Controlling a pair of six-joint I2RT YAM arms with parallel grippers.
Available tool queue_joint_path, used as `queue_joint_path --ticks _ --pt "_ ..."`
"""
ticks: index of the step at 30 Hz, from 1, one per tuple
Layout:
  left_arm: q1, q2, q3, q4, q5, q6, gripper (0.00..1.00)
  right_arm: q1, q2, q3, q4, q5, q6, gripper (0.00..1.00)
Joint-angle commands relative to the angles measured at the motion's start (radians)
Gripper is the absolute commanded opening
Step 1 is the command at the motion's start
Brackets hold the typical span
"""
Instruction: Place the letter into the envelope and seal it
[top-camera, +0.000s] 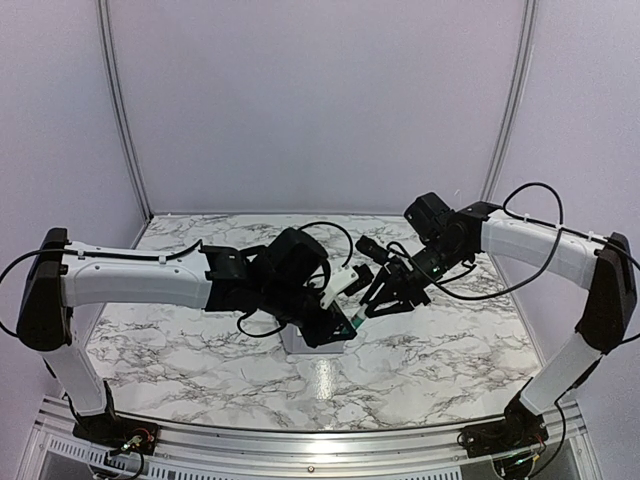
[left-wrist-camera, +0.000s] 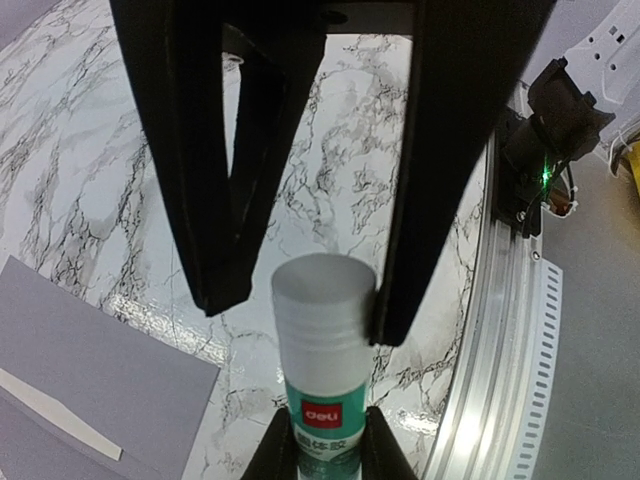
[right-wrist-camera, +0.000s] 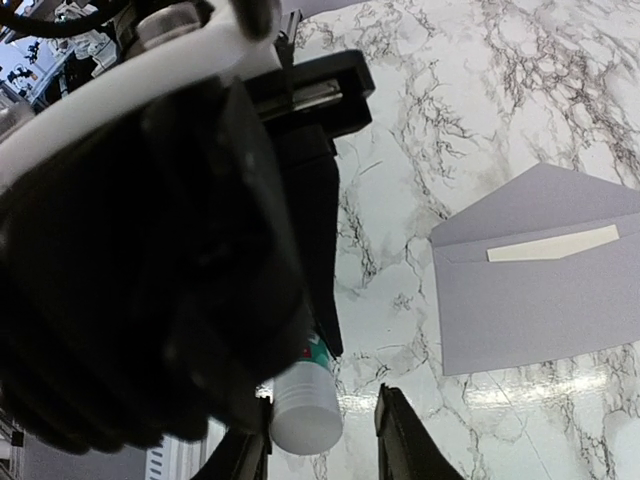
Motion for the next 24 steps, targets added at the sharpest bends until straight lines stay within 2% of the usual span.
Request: queue_joint_path --ticks 1,3,6,12,17,24 --pt "0.003 -0.03 -0.014 0.028 0.007 0.001 0.0 -0.003 0.018 0.001 0.001 -0.02 -0.005 0.29" --pt "0.003 -0.029 -0.017 0.028 0.006 0.001 0.0 -0.004 0.02 0.003 -0.002 -0.025 -0.008 0.24" --pt "0.002 -0.028 -0.021 0.028 0.001 0.006 0.0 -0.003 0.027 0.009 -0.018 -0.035 -0.02 0.12" --pt "0.003 -0.017 -0.035 0.025 -0.001 0.011 0.0 -0.008 0.038 0.051 -0.082 -0.038 -0.073 0.0" --pt "0.002 0.005 -0.036 0.004 -0.008 0.016 0.0 -0.043 0.026 0.093 -0.101 -0.011 -0.09 0.0" --pt "0.003 0.045 -0.036 -0.033 -0.002 0.033 0.0 -0.115 0.036 0.197 -0.214 0.015 -0.211 0.0"
